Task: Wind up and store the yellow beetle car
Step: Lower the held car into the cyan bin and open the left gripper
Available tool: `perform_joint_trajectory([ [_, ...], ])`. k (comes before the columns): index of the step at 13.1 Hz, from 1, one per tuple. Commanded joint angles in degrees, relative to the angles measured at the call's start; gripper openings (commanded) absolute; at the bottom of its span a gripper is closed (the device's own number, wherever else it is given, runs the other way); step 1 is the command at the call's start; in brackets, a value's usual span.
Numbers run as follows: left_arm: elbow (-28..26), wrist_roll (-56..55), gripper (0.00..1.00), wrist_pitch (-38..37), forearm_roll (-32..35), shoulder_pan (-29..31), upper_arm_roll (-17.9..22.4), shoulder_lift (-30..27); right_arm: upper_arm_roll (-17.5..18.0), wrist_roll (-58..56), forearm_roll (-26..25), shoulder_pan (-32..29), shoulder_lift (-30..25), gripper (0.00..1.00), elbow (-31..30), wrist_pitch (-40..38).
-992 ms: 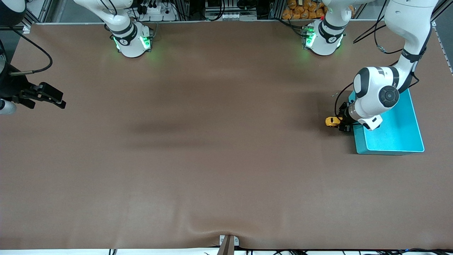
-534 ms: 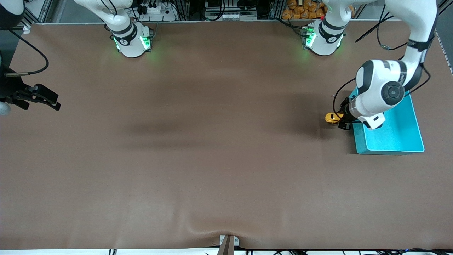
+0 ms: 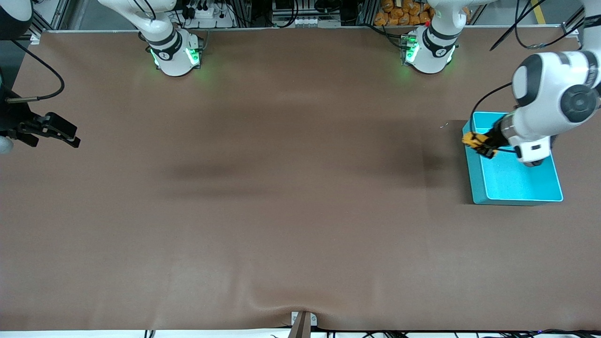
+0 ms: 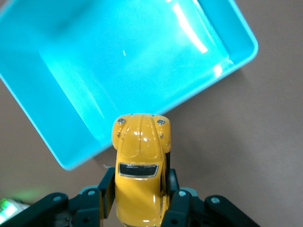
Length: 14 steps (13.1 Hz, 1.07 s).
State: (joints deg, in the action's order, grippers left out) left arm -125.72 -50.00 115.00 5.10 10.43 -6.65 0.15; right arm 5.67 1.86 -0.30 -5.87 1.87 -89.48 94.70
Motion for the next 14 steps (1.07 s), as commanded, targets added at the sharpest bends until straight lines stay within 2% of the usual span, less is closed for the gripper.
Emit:
perform_joint_trajectory([
  [1,-0.05,17.06,0.00,-0.84,2.36,6.51,-0.38,-1.30,0.22,-0.01,-0.93,-0.28,-0.55,1.00,-0.52,0.22],
  [3,-0.23,29.20,0.00,1.61,3.34,11.17,-0.38,0.19,-0.48,-0.01,-0.84,0.15,-0.82,1.00,-0.78,0.31],
  [5,-0.75,39.75,0.00,5.83,3.34,14.52,-0.38,2.21,-5.90,-0.01,-0.49,4.44,-0.99,1.00,-0.87,0.22],
  [6,-0.93,43.29,0.00,8.02,3.34,15.58,-0.38,3.09,-7.32,-0.10,-0.23,5.51,-0.99,1.00,-0.87,0.22],
  [8,-1.37,45.86,0.00,12.07,3.95,16.20,-0.38,5.63,-7.68,-2.55,-0.23,5.69,-1.17,1.00,-0.96,0.13],
  [10,-1.98,45.96,0.00,16.89,4.13,16.11,-0.38,9.58,-10.31,-2.91,-0.23,7.97,-1.17,1.00,-1.14,-0.30],
  [11,-2.16,45.96,0.00,18.57,4.65,16.11,-0.38,11.52,-10.32,-3.00,-0.14,7.89,-1.17,1.00,-1.22,-0.39],
  [14,-2.16,45.87,0.00,21.22,10.10,16.11,-0.38,15.22,-10.24,-3.44,-0.14,7.89,-1.26,1.00,-1.66,-0.40],
])
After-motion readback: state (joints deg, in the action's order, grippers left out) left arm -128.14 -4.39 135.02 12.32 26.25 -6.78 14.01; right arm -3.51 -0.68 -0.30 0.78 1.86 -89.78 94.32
